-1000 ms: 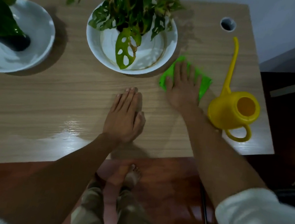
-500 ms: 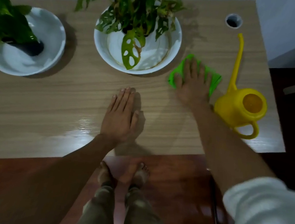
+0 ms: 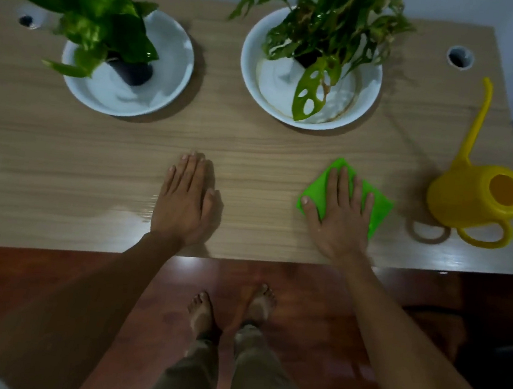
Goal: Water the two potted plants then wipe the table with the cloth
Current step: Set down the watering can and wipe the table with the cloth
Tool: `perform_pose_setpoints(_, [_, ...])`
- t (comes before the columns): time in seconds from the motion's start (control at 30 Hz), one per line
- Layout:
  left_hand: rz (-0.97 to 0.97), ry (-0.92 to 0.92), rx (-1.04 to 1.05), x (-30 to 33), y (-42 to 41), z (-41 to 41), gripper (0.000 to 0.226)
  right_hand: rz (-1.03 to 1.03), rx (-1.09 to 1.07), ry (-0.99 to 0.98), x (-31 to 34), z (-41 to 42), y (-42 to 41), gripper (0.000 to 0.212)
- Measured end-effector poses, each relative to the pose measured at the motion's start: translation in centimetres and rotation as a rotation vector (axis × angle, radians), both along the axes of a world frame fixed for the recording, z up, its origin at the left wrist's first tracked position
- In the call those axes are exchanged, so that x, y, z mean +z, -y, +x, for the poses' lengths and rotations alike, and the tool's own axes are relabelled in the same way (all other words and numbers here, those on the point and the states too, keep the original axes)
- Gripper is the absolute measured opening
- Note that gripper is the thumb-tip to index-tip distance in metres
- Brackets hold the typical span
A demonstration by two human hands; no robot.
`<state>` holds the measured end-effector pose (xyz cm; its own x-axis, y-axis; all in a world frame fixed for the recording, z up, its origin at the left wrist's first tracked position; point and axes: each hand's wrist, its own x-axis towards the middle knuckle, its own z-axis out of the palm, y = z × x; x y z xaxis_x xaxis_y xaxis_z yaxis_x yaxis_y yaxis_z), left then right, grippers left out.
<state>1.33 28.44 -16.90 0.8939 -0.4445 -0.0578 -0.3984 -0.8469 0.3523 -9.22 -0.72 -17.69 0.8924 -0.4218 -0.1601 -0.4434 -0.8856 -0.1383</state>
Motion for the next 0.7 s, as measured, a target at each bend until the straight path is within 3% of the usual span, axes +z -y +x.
perform_pose_setpoints(0.43, [-0.018,0.061,0.119,-0.4,-15.0,1.1,0.065,0.049,0.245,0.04,-0.2,4.1,-25.9,0.077])
perform_pose_setpoints(0.7, [-0.057,0.055,0.247,-1.6,-22.4,1.4,0.062,0.062,0.527,0.059,0.0,8.4,-35.8,0.065])
